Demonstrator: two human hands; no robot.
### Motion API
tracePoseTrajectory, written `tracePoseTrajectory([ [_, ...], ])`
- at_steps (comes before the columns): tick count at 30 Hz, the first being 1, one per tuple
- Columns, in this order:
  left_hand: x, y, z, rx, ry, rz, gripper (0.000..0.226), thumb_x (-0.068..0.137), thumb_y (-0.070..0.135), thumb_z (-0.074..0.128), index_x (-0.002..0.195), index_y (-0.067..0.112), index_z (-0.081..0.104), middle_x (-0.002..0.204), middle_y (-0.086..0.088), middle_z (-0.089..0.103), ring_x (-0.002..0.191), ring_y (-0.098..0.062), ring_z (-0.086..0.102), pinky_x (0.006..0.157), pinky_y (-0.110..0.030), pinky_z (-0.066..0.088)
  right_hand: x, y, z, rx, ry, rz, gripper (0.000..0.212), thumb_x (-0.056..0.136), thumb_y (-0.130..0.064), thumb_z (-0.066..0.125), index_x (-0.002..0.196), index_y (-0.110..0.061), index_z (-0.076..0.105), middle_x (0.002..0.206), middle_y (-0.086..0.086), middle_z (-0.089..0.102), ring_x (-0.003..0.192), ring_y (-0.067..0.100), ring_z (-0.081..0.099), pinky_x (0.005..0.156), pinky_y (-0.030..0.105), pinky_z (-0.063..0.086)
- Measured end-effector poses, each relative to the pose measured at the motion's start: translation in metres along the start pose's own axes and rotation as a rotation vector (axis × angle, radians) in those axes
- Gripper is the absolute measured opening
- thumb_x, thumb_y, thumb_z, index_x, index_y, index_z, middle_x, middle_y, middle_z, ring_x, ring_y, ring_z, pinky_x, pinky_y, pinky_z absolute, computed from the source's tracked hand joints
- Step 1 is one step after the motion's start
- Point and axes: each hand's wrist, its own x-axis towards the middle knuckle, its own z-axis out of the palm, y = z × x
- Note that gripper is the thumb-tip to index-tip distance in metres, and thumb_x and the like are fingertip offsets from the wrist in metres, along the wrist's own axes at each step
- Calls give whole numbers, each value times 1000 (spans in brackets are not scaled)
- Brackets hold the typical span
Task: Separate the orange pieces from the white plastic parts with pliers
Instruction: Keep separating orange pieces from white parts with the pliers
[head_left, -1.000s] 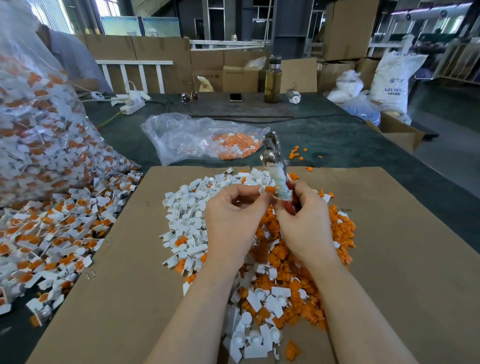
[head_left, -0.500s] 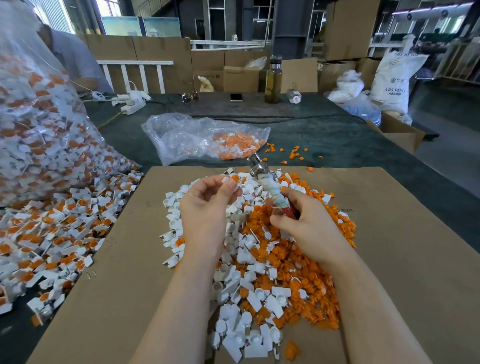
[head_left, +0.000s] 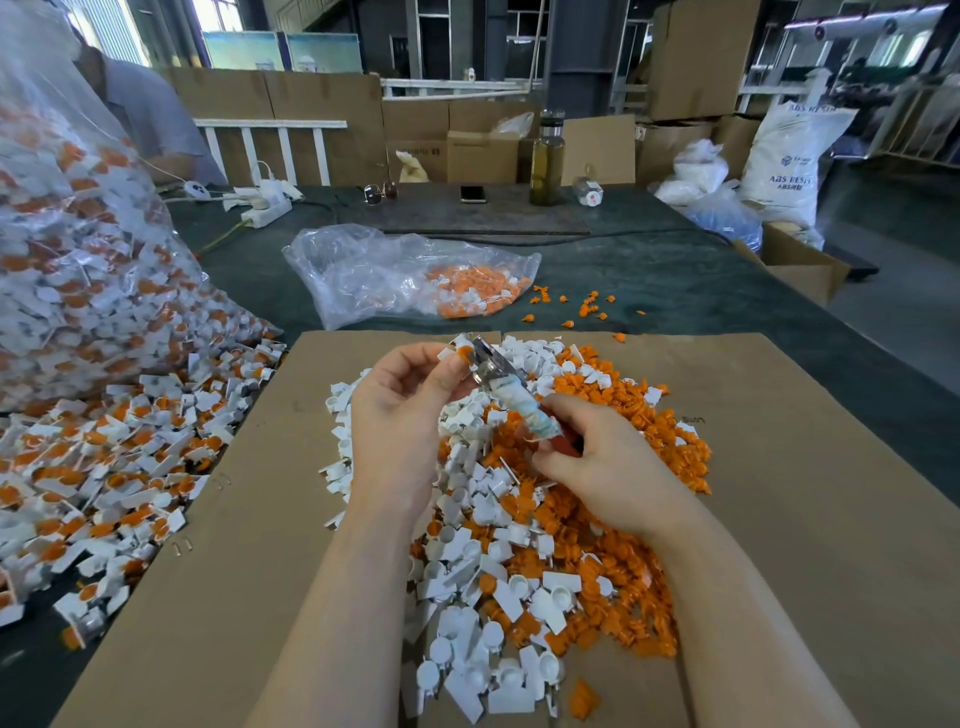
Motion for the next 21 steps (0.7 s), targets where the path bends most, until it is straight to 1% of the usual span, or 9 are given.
tracePoseTrajectory([
  [2, 0, 0, -2, -5, -4, -11, 8, 88, 5, 70, 85, 13, 71, 78, 0, 72, 72, -12, 67, 73, -24, 56, 0, 0, 3, -20, 22, -18, 20, 89, -16, 61, 106, -25, 63, 89, -7, 65, 79, 8, 59, 72, 37, 52],
  [4, 1, 1, -2, -15, -8, -25, 10, 89, 4, 70, 84, 13, 71, 79, -1, 72, 73, -13, 67, 74, -25, 56, 0, 2, 4, -31, 43, -24, 20, 88, -16, 60, 104, -28, 62, 87, -9, 65, 79, 6, 58, 71, 39, 53],
  [6, 1, 2, -3, -22, -14, -36, 12, 89, 2, 69, 84, 12, 71, 78, -2, 72, 74, -14, 67, 73, -25, 56, 0, 2, 5, -39, 49, -29, 24, 87, -15, 59, 104, -32, 62, 87, -11, 66, 81, 6, 58, 71, 39, 53],
  [8, 2, 2, -3, -32, -16, -48, 13, 89, 0, 68, 83, 11, 71, 78, -2, 71, 74, -14, 67, 72, -24, 56, 0, 3, 6, -52, 51, -31, 26, 86, -16, 58, 105, -32, 63, 86, -11, 66, 80, 6, 58, 71, 40, 53],
  [12, 2, 1, -4, -31, -20, -69, 14, 88, -1, 68, 83, 11, 71, 80, -5, 71, 77, -18, 67, 74, -27, 57, 1, 4, 7, -80, 58, -33, 22, 84, -17, 56, 99, -31, 64, 78, -10, 66, 73, 6, 58, 64, 39, 52],
  [15, 3, 2, -3, -45, -23, -93, 15, 87, -1, 68, 82, 12, 71, 80, -3, 72, 76, -16, 67, 72, -25, 56, 1, 5, 7, -89, 55, -30, 21, 84, -18, 55, 98, -31, 64, 75, -11, 64, 71, 5, 58, 60, 36, 51],
  [17, 2, 4, -3, -58, -17, -113, 15, 87, -1, 68, 81, 13, 71, 79, -1, 73, 75, -14, 68, 71, -24, 56, 1, 5, 8, -108, 66, -33, 19, 84, -19, 56, 98, -31, 62, 75, -9, 64, 70, 7, 57, 59, 35, 50],
  [19, 3, 6, -2, -96, 7, -136, 15, 87, 0, 68, 81, 13, 71, 78, 0, 73, 74, -14, 69, 71, -23, 57, 2, 4, 11, -136, 91, -41, 15, 84, -22, 55, 95, -31, 60, 72, -6, 63, 65, 10, 56, 56, 35, 47],
  [21, 4, 11, -7, -177, 107, -188, 7, 84, 6, 70, 85, 13, 70, 80, -1, 75, 76, -13, 72, 71, -22, 58, 2, 4, 13, -160, 127, -44, 13, 83, -22, 55, 91, -32, 56, 67, -7, 59, 61, 9, 53, 52, 31, 38],
])
